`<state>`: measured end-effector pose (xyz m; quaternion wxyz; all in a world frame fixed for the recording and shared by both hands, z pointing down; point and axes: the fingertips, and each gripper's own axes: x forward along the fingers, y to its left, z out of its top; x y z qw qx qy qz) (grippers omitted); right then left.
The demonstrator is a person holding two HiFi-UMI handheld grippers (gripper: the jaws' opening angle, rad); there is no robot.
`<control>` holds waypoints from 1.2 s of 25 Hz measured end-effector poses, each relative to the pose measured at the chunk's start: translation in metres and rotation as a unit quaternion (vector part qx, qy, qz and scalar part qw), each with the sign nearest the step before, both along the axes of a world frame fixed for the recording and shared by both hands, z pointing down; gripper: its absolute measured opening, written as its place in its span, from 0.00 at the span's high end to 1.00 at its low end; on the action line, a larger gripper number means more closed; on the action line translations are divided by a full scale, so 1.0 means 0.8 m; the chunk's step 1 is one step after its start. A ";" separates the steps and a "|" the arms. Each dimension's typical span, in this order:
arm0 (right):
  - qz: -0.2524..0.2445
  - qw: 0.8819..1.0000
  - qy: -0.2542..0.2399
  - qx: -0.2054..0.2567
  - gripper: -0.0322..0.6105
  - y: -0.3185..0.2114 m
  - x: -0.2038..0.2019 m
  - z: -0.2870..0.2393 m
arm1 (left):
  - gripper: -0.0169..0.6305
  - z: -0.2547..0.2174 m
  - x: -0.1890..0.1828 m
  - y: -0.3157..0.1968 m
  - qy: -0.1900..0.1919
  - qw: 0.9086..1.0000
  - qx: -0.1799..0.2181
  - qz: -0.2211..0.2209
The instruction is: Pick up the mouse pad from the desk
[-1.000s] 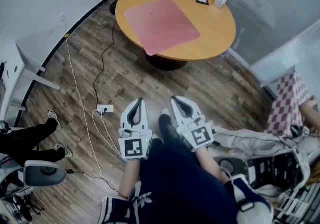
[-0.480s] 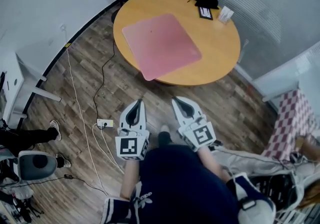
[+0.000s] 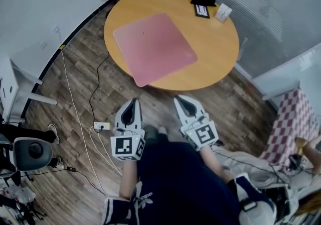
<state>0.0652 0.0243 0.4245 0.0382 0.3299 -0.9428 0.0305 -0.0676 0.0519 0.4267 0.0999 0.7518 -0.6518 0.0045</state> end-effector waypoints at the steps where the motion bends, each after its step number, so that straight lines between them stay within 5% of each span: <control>1: 0.004 1.000 0.000 -0.003 0.95 -0.002 0.003 0.002 | 0.97 0.001 0.001 -0.002 -0.004 1.000 -0.003 0.000; 10: 0.031 0.999 0.001 -0.029 0.94 -0.032 0.012 0.021 | 0.97 0.006 -0.014 -0.040 -0.013 1.000 -0.011 -0.004; 30: 0.103 0.994 -0.001 -0.027 0.95 -0.184 -0.073 0.014 | 0.97 0.008 -0.114 -0.218 -0.014 0.998 -0.007 0.061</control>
